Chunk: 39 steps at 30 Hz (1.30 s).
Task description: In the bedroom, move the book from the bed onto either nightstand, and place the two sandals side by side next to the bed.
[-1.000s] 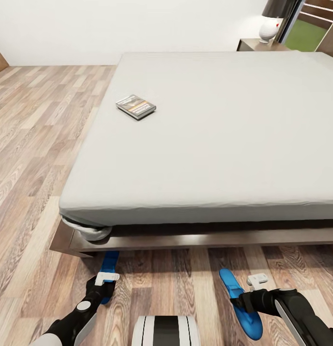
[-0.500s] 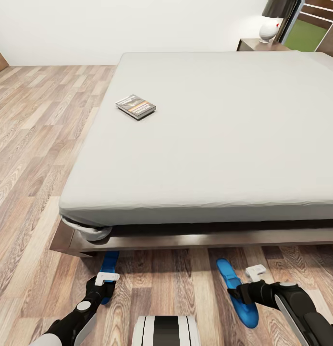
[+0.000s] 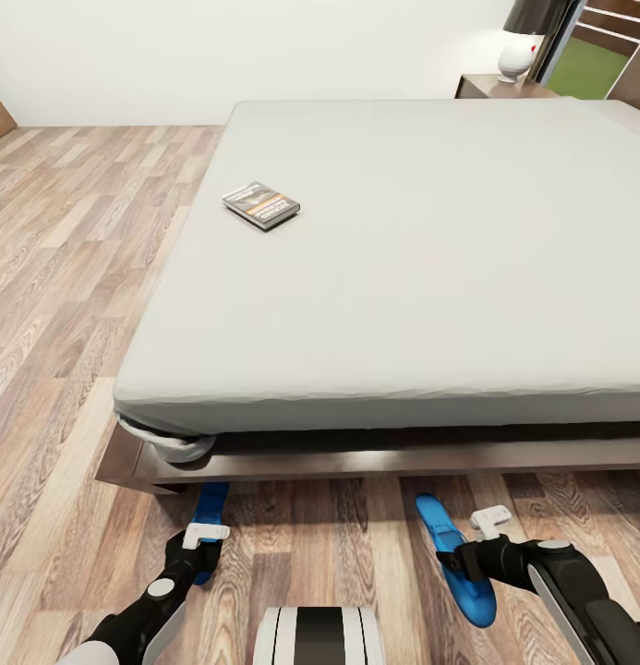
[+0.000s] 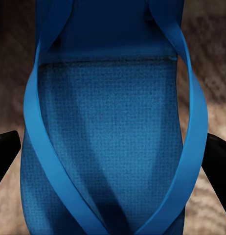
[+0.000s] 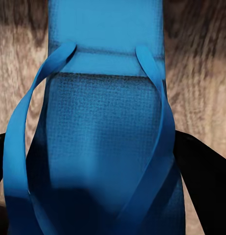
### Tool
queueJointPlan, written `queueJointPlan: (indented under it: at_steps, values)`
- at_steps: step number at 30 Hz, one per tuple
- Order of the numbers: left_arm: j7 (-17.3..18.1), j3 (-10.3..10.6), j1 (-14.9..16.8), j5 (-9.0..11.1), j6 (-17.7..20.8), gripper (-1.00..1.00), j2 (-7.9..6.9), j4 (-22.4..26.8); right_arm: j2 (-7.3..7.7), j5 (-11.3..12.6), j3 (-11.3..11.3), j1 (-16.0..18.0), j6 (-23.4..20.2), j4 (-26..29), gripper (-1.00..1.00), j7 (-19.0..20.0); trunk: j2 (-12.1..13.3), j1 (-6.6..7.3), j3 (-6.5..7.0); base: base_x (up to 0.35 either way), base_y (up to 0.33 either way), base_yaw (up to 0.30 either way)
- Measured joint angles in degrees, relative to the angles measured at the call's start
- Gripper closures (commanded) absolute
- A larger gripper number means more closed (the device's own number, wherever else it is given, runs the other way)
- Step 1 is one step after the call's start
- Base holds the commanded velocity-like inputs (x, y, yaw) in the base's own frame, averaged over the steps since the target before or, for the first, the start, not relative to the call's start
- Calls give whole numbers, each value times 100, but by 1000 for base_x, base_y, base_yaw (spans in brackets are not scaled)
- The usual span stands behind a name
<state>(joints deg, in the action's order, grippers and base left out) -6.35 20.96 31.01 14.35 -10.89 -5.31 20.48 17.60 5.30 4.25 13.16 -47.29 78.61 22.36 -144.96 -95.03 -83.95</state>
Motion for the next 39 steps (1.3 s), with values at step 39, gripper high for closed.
queueJointPlan:
  at_steps: [39]
  values:
    - [2,0,-2,0,0,100,0,0,-7,5,7,0,0,-7,100,-3,-4,-8,-67,0,0,0]
